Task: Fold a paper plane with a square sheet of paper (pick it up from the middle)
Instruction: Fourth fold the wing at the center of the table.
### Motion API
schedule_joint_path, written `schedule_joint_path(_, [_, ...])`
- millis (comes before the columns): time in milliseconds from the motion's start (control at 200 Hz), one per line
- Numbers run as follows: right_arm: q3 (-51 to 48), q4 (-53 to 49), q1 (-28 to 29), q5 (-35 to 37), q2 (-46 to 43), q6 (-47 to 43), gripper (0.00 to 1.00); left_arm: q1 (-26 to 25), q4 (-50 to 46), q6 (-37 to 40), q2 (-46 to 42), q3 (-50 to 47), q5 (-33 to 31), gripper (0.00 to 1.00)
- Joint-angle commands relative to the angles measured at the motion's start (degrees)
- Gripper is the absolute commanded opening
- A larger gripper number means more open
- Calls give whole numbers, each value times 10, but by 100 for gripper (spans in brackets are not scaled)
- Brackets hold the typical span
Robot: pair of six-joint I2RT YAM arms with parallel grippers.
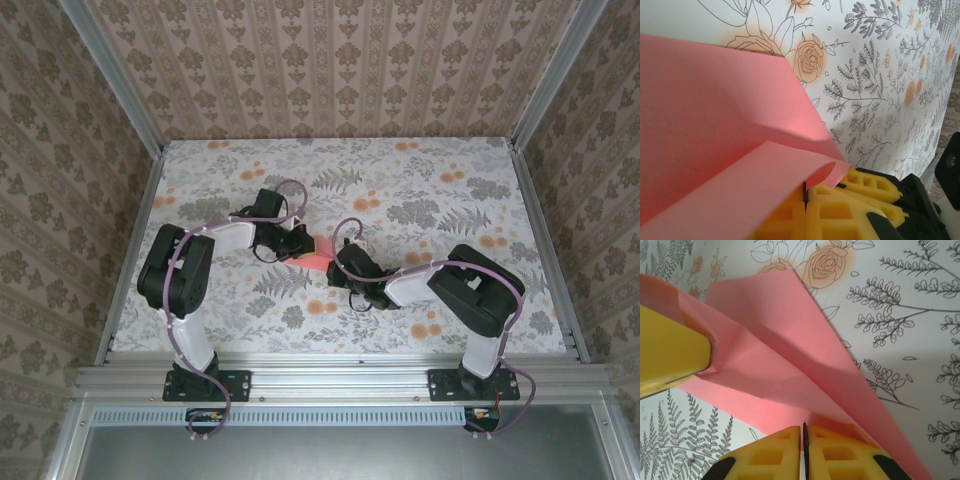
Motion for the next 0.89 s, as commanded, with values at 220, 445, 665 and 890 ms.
schedule_joint_path(220, [1,6,-11,2,22,18,13,-22,-26,16,-25,-23,1,0])
schedule_joint_path(445, [-2,5,-11,2,23,16,12,-20,-31,22,-32,-37,-6,0])
schedule_joint_path(665, [-9,16,-10,-5,14,7,12,-21,-33,22,-37,-29,-11,0])
schedule_joint_path(890, [-17,19,-4,-23,-30,8,15,-16,-14,13,-25,-37,-22,0])
